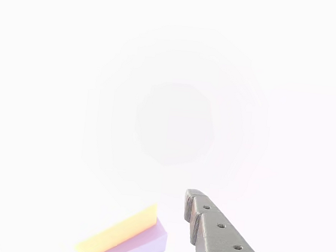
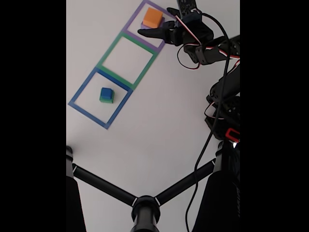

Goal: Tower of hanoi

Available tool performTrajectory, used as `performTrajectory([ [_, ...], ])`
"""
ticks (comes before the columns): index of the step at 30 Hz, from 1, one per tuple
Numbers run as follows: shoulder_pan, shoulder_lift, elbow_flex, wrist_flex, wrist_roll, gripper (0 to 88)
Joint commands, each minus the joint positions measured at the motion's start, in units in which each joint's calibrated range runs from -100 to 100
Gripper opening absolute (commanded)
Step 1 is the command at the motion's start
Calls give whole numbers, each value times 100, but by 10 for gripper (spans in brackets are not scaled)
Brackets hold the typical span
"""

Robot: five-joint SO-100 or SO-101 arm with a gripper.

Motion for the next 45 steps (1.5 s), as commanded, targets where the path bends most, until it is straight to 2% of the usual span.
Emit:
performTrajectory([
  [1,-17,74,-243,-244,0,516],
  [34,-94,1067,-743,-803,0,507],
  [45,-266,1245,-697,-1006,0,477],
])
